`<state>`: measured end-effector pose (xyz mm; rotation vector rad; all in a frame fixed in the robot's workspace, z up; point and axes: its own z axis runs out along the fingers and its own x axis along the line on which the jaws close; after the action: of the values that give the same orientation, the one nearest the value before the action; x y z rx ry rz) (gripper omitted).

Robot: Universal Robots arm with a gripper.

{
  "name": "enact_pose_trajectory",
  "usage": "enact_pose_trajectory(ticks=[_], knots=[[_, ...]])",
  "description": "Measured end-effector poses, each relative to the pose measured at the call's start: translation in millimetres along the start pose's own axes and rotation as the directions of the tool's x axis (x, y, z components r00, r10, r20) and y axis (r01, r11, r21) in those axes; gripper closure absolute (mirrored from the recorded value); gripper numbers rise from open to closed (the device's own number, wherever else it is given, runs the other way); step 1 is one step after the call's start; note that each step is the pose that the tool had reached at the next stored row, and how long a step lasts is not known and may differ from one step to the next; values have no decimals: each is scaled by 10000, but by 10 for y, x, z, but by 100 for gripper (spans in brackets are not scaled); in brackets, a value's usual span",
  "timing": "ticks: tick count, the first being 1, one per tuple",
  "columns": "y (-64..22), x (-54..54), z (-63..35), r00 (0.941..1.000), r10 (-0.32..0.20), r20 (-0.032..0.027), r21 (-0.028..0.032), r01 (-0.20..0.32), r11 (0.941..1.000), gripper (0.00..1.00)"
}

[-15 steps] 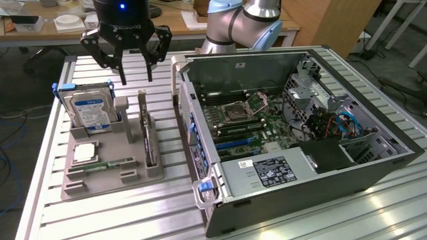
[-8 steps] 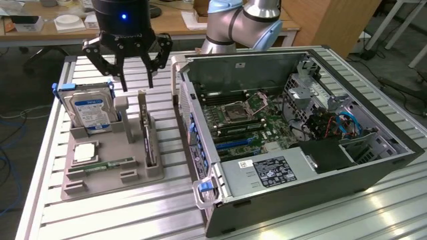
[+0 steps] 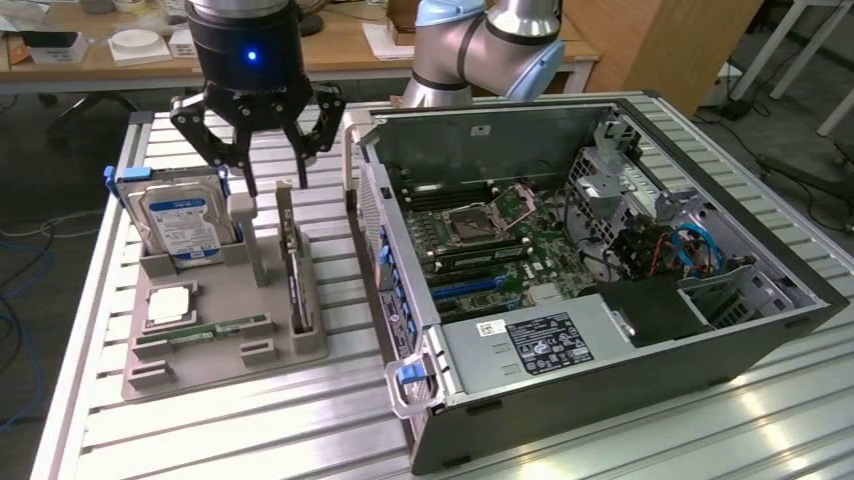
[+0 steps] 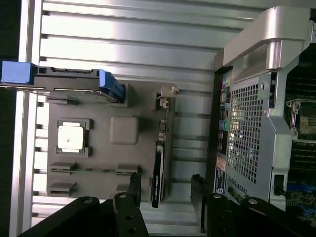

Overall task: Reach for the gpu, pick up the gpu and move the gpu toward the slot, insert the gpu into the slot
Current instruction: 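Pick up the gpu and move the gpu toward the slot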

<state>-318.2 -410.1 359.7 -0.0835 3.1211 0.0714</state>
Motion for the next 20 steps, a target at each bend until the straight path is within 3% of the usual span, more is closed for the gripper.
enact_pose_trajectory(ticks=[12,14,20], knots=[[-31,7,215,10000,2,-13,3,-2,10000,47],[-36,7,252,10000,2,-14,2,-2,10000,40],[-81,11,358,10000,2,-21,3,-2,10000,40]])
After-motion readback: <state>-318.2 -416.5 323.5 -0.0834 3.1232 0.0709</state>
